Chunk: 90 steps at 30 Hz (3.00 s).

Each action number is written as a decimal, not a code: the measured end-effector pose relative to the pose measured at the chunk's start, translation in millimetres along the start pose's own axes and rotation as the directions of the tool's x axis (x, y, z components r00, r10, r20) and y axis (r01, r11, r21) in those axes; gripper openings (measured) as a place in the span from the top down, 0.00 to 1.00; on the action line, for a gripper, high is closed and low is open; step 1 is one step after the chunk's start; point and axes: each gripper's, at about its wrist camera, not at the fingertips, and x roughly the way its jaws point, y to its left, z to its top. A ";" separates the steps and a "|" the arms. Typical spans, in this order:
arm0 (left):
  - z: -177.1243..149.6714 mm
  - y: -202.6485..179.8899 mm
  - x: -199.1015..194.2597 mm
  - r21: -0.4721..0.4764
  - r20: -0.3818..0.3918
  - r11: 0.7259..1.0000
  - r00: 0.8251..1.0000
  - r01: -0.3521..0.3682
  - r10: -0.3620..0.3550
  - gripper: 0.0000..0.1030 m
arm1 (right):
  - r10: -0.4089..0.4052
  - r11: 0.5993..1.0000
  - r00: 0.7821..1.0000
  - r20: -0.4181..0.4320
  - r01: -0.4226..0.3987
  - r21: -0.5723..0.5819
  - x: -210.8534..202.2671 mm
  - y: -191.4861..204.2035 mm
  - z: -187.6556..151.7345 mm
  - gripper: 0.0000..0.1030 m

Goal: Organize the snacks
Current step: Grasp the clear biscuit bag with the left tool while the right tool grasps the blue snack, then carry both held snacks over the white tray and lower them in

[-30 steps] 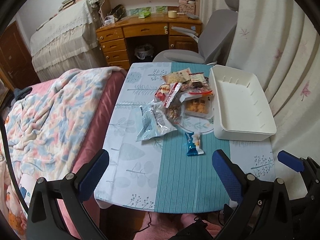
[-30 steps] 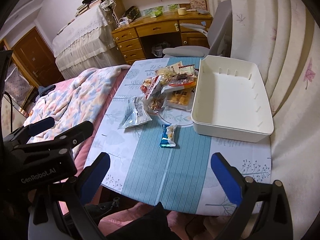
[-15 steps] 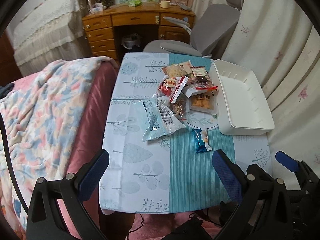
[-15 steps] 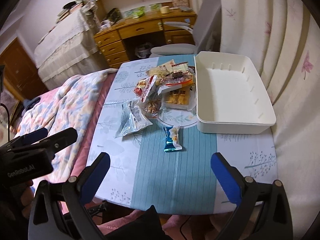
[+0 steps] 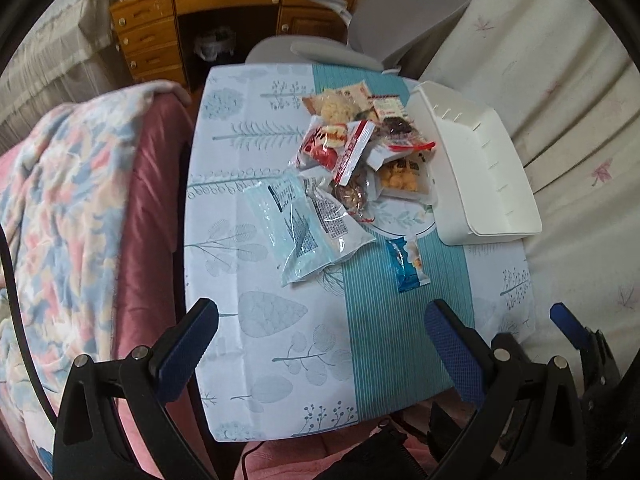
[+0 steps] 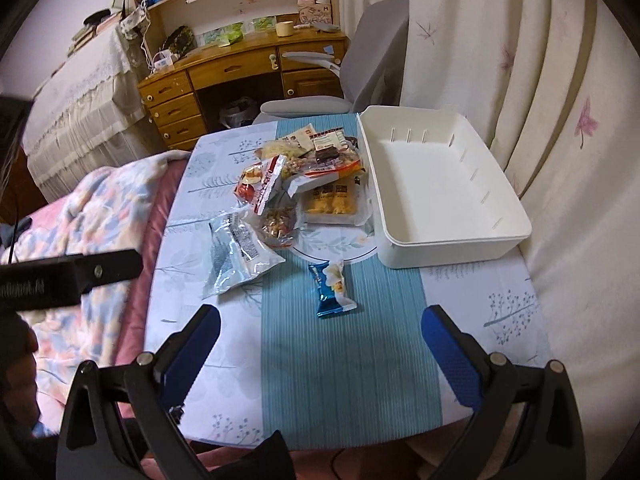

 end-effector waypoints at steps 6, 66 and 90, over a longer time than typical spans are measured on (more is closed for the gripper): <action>23.2 5.7 32.4 -0.054 -0.067 0.999 0.998 0.009 -0.012 0.01 | -0.019 0.997 1.000 0.011 0.019 -0.075 23.8 4.9 2.2 0.02; 85.8 84.8 248.2 -0.414 -0.383 0.907 0.919 -0.077 -0.097 0.39 | 0.089 0.993 0.878 -0.470 -0.118 -0.031 223.6 -17.3 3.8 0.74; -17.2 97.3 132.4 -0.328 -0.376 0.944 0.923 -0.044 -0.088 0.58 | 0.150 0.987 0.945 -0.289 -0.126 0.100 130.7 4.7 -8.7 0.74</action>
